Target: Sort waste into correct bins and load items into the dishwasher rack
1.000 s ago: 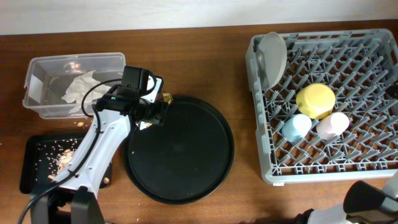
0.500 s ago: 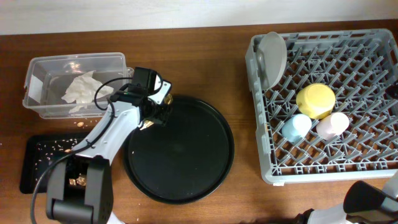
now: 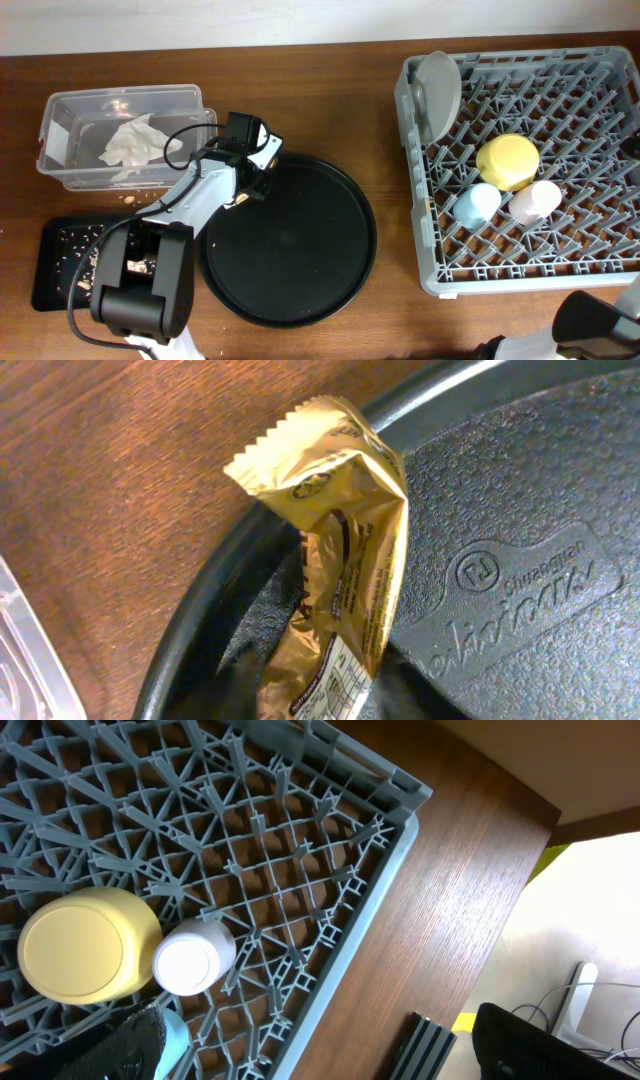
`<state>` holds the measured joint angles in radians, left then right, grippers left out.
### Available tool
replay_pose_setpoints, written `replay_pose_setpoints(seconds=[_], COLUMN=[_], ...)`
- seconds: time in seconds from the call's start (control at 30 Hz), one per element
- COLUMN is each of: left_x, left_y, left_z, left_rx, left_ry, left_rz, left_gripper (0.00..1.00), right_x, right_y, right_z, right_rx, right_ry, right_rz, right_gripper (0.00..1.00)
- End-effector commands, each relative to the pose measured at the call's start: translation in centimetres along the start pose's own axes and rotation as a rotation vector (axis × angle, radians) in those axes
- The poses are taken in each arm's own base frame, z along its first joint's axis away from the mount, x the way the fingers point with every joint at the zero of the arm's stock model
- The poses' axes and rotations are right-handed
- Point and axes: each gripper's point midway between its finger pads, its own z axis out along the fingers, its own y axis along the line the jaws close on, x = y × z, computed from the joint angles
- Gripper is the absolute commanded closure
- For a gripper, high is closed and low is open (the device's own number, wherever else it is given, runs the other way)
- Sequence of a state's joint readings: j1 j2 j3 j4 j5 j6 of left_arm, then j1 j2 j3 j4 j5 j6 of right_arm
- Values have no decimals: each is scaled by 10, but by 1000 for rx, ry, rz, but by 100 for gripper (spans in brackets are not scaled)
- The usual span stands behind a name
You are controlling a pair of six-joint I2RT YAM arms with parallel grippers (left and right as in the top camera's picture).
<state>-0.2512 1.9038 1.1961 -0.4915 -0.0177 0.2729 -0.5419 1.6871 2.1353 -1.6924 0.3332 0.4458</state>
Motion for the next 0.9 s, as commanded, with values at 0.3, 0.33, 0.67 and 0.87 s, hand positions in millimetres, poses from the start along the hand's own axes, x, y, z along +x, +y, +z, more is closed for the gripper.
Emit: replay_pose_setpoints(seconds=[0.3,0.33,0.67,0.87], left_x=[-31,-41,-78,-49], left_y=[-4,-1,116,203], left_z=[-51,-66,-173,-162], left_rx=[1,-4,-145,-194], left_ry=[-49,-92,-494,-578], left_rz=[-199,-224,-749,-1154], left_gripper=[100,100,99,100], right_x=[0,0,0,0], right_y=[-3,-3,-3,-3], right_z=[2,2,2,2], right_rx=[22,22,22,22], right_ry=[1,1,1,1], right_rz=[10,10,10,10], right_gripper=[1,1,1,1])
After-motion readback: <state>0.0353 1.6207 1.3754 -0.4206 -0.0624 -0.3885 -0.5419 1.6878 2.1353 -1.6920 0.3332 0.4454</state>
